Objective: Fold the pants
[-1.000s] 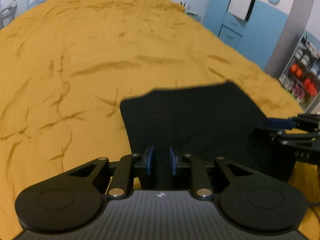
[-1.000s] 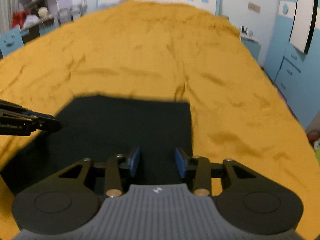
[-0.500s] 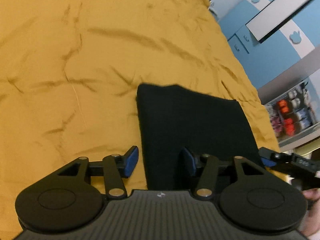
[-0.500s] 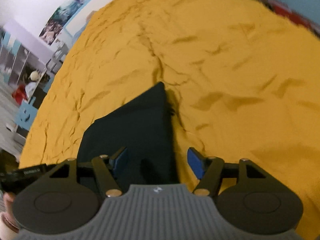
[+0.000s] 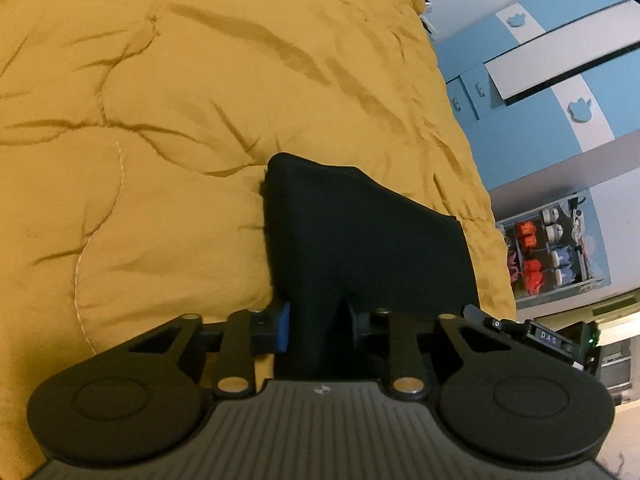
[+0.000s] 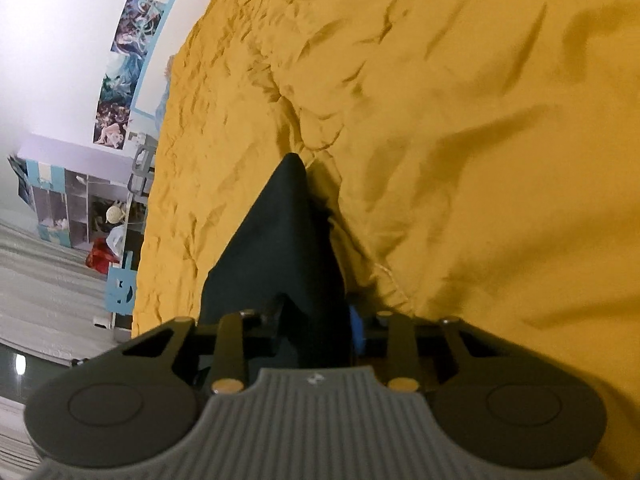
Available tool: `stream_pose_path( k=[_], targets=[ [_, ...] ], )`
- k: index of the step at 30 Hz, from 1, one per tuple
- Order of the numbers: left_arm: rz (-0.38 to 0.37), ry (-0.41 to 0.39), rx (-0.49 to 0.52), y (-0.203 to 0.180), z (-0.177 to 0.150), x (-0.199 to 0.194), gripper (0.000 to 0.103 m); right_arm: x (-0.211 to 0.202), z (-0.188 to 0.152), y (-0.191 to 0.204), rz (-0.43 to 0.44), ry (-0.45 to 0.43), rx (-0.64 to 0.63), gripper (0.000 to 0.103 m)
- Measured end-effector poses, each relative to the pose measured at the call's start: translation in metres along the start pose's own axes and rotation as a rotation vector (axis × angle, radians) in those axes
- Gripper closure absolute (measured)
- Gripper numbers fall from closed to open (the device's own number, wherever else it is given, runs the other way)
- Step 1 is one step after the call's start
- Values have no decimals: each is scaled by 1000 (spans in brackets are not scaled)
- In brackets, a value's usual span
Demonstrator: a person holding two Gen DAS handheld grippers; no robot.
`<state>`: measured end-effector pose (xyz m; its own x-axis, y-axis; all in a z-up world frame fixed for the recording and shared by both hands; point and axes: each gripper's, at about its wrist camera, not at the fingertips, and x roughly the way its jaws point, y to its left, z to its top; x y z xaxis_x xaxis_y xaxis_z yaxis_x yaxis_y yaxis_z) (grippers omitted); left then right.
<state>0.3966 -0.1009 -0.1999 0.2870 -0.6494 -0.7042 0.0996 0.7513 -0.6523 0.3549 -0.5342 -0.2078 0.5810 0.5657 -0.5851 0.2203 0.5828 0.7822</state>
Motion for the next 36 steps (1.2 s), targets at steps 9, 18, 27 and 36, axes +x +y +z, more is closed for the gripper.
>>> stream_pose_path(
  k=[9,18,27,36],
  targets=[
    [77,-69,112,-41,-3,-28,84,-27,-1,49,-75,-64,-132,94],
    [104,-128,229,-82,-18,-72,84,-75,-18,96,-6,-116,-204,101],
    [123,-84,146,-51,-17,-73,85,-48,-23,97,-80,-47,-198,100],
    [114,-28,12,-5,-10,-40,83,3,-10,71,-136,20,-229,100]
  ],
)
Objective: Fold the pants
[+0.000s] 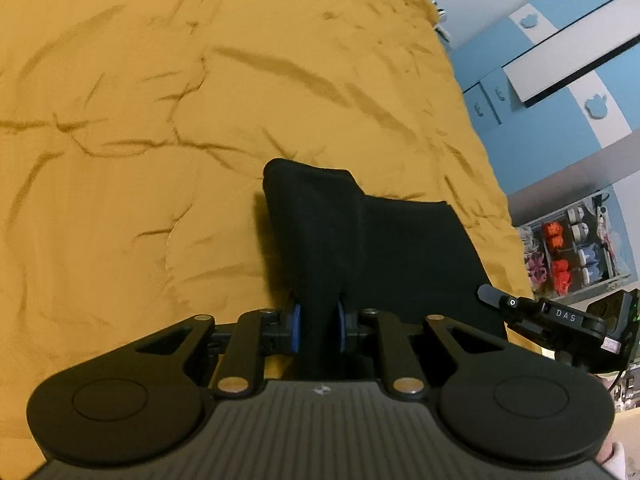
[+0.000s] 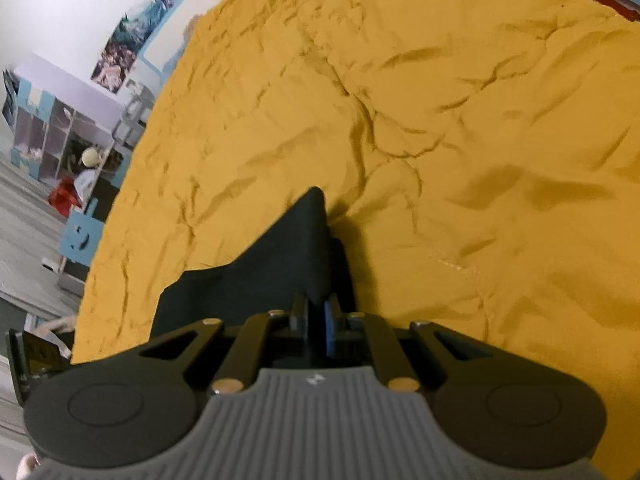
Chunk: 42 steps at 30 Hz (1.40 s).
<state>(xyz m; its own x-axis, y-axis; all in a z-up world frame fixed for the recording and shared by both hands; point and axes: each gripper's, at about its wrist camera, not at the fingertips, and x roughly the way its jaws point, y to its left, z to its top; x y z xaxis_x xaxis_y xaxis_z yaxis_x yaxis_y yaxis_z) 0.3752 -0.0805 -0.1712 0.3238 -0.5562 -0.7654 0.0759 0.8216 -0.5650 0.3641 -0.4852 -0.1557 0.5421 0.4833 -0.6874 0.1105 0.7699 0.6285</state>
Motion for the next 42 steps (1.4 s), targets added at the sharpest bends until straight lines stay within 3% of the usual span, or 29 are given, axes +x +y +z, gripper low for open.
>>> stream_pose_path(
  k=[3,5,8,10,14,18,19,21,23,31,32,33,34,36,38,39,41,42],
  targets=[
    [1,14,-30,9,1,9,74,14,1,-11,10,13,10,100],
    [9,16,-35,13,2,13,63,22,2,-18,23,23,21,99],
    [29,8,-2,11,3,13,53,26,6,-29,34,29,42,84],
    [39,-4,18,10,6,8,53,23,11,-36,73,32,76,81],
    [71,-67,21,14,24,1,52,20,24,-38,118,20,83,64],
    [55,-61,-49,31,37,14,52,41,38,-44,142,34,117,65],
    [41,-71,-74,36,37,16,54,48,41,-46,152,36,133,65],
    [13,-81,-90,41,36,18,68,56,43,-47,174,38,147,73],
    [19,-98,-65,38,36,19,85,63,44,-45,193,39,142,98],
    [180,-185,77,12,28,22,91,60,37,-23,77,-32,47,103],
    [233,-200,95,11,27,20,98,60,37,-19,64,-31,28,103],
    [331,-209,106,10,29,19,101,58,38,-18,53,-28,18,102],
    [377,-194,102,14,29,16,101,56,39,-17,39,-23,16,101],
    [256,-159,26,28,29,2,95,48,40,-18,40,-7,27,89],
    [209,-175,-19,31,24,-14,89,38,40,-19,28,1,27,70],
    [189,-174,-28,32,22,-20,84,31,39,-20,33,3,33,66],
    [114,-157,-68,33,15,-31,63,16,35,-27,74,8,72,59],
    [84,-149,-81,32,13,-34,59,9,31,-30,97,18,99,57]
  ],
)
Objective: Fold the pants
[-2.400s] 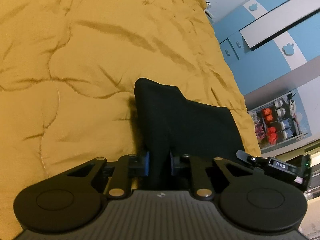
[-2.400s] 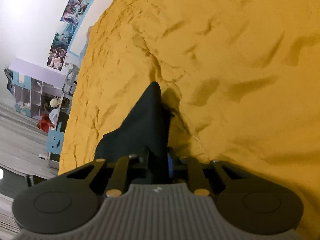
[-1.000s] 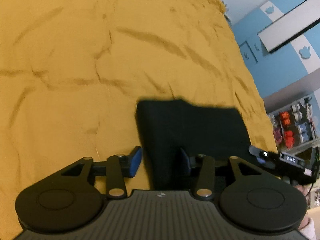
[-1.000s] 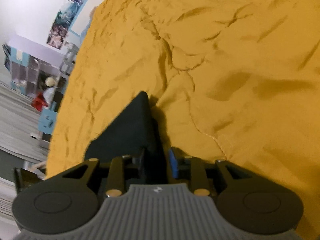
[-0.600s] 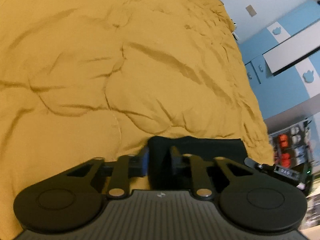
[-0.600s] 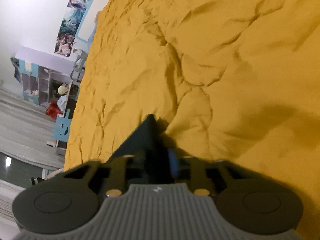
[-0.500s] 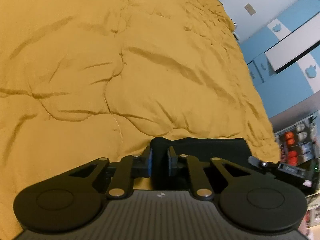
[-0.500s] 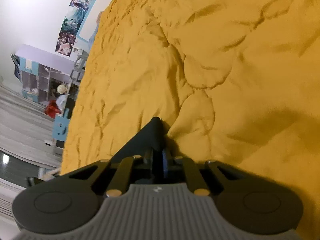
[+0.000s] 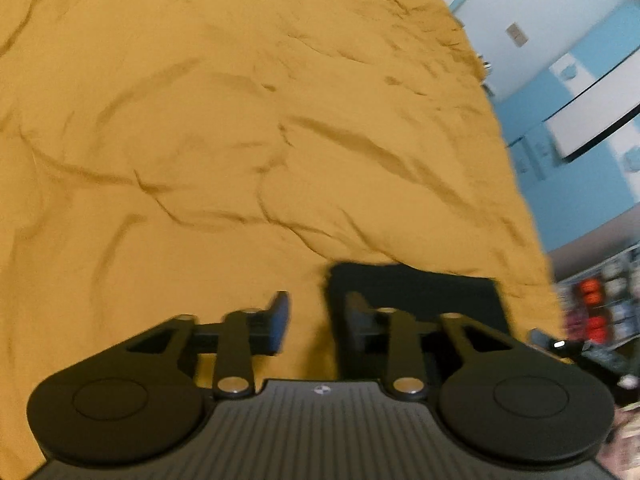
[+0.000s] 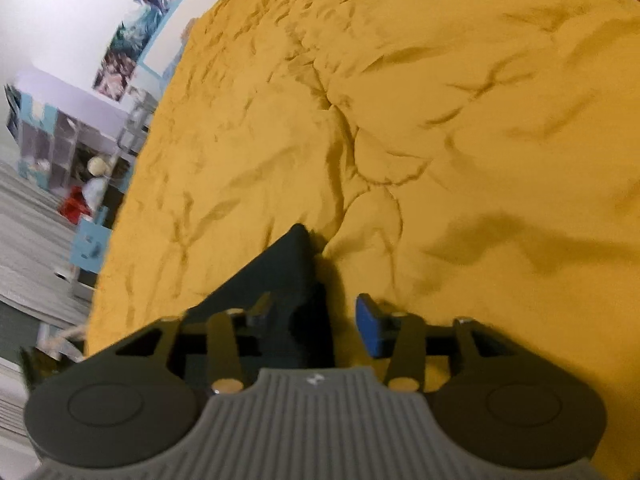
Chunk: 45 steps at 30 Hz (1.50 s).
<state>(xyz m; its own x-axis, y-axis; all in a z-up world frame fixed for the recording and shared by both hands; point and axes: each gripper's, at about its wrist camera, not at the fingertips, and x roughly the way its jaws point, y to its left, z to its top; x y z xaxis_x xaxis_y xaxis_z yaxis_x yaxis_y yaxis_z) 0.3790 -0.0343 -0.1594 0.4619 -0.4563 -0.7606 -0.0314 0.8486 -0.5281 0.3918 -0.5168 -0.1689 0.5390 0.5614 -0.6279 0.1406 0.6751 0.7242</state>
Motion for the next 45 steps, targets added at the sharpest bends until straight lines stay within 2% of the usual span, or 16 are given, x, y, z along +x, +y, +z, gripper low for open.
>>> stream_pose_path(
  k=[5,9,13,16,17,20,24,29,34,40,45],
  targets=[
    [-87,95,-32,-8,-20,-2,51,-16,-24,-6,28,76,39,43],
    [-85,141,-49,-9,-32,12,50,-8,-38,-16,53,98,75,44],
    [-109,159,-101,-4,-40,25,51,9,-36,-21,73,113,99,45],
    [-127,168,-143,1,-41,35,52,27,-32,-24,94,132,111,59],
    [-132,168,-147,1,-41,36,59,31,-30,-27,110,131,132,67],
    [-156,173,-157,1,-39,35,74,33,-28,-36,163,124,190,79],
    [-140,155,-79,-13,-37,26,82,25,-28,-29,179,106,170,85],
    [-121,101,30,-37,-33,-2,84,1,-26,18,141,71,66,88],
    [-119,45,118,-51,-26,-55,84,-37,-44,72,122,24,-21,88],
    [-104,-45,235,-56,-32,-141,84,-74,-93,129,190,-18,-68,88],
    [-57,-102,316,-46,-49,-208,84,-84,-143,170,252,-34,-117,88]
  ],
)
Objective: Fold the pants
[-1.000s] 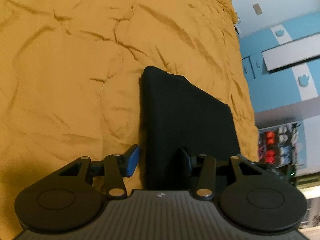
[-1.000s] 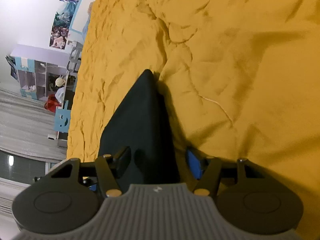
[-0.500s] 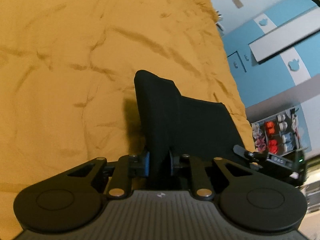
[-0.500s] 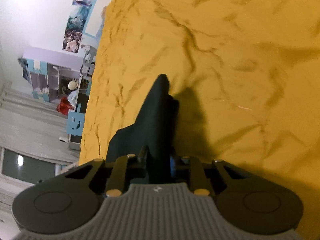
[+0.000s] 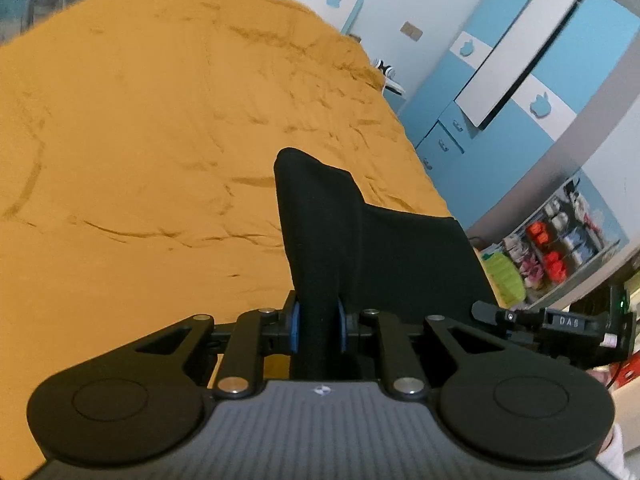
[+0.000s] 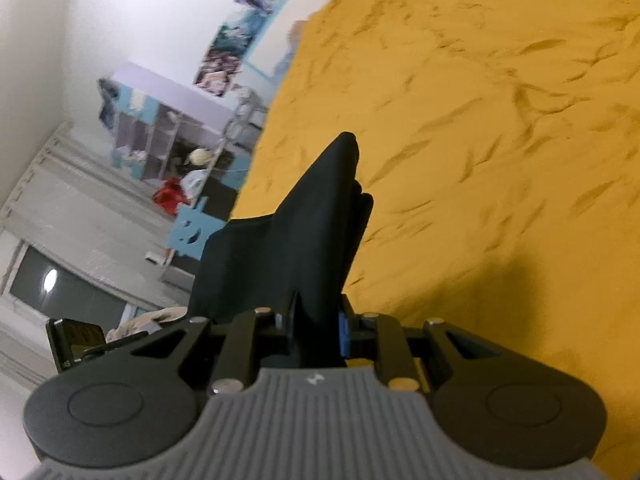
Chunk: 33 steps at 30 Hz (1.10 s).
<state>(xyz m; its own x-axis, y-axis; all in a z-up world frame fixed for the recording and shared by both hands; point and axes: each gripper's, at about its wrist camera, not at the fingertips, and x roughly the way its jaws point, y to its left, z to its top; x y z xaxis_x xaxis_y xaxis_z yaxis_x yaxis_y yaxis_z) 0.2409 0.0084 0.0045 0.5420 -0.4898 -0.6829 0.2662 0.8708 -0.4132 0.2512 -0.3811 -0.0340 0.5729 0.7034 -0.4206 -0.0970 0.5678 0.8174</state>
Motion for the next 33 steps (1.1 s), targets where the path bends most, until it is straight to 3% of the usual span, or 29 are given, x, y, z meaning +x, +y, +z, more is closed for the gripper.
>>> stream_pose_path(
  k=[3,6,12,18,25,29,33],
  targets=[
    [24,-20,46,8,-12,-28,84,3,-29,19,26,-5,-24,88],
    [33,-28,30,21,-25,-33,84,9,-55,23,37,-8,-23,88],
    [-1,-24,-41,52,-53,11,84,25,-86,-4,-20,-41,20,88],
    [-8,19,-115,72,-60,66,84,47,-85,-35,-101,-47,45,89],
    [30,64,-132,92,-54,108,84,75,-63,-75,-171,-10,56,89],
    [10,109,-174,117,-68,124,82,83,-67,-98,-200,25,101,89],
    [-8,106,-237,130,-73,122,74,84,-72,-104,-215,18,99,85]
  ],
)
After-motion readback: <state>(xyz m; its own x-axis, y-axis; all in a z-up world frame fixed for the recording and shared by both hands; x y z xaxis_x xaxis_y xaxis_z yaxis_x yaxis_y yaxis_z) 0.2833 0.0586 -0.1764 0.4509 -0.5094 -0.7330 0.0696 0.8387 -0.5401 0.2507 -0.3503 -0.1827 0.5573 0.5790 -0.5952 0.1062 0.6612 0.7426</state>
